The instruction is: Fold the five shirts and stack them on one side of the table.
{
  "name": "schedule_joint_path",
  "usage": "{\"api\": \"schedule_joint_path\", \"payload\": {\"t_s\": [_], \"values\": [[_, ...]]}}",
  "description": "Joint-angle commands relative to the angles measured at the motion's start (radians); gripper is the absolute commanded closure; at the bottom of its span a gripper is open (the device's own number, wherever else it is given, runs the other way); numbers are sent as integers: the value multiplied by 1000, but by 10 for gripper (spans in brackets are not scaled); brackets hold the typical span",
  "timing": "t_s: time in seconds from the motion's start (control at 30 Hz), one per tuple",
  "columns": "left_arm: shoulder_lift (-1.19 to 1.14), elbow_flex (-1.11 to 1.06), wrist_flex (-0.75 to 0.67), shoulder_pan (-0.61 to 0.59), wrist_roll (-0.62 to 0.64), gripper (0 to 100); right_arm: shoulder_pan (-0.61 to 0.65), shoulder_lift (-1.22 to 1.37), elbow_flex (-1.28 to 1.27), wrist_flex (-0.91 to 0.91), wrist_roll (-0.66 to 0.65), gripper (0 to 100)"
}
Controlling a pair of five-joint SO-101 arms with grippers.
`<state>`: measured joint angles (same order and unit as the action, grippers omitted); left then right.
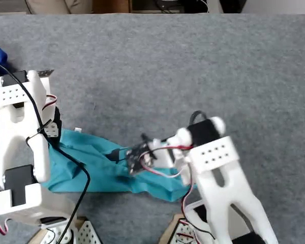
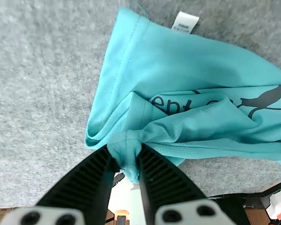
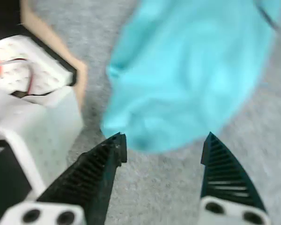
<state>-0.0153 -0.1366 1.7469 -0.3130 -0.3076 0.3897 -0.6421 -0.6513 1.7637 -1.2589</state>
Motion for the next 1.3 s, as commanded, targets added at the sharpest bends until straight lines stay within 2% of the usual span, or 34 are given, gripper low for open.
{"api": "schedule_joint_path", "payload": {"t_s": [0.0,0.13,0.3,0.4,0.73,0.83,1.03,1.27], "values": [[39,46,11,-8,-8,981,-82,-22,104,18,-5,727],[38,46,11,-6,-8,981,-94,-19,110,11,2,727],[38,46,11,-5,-8,981,-8,-19,-65,-143,126,728],[38,46,11,-5,-8,981,53,-19,-160,-173,163,728],[38,40,11,-5,-5,981,77,-21,-334,-276,164,729],[38,38,11,-6,-3,981,77,-21,-361,-288,164,774],[38,38,11,-6,-3,981,77,-24,-357,-288,207,957],[38,38,11,-8,-2,981,76,-27,-269,-287,307,961]]}}
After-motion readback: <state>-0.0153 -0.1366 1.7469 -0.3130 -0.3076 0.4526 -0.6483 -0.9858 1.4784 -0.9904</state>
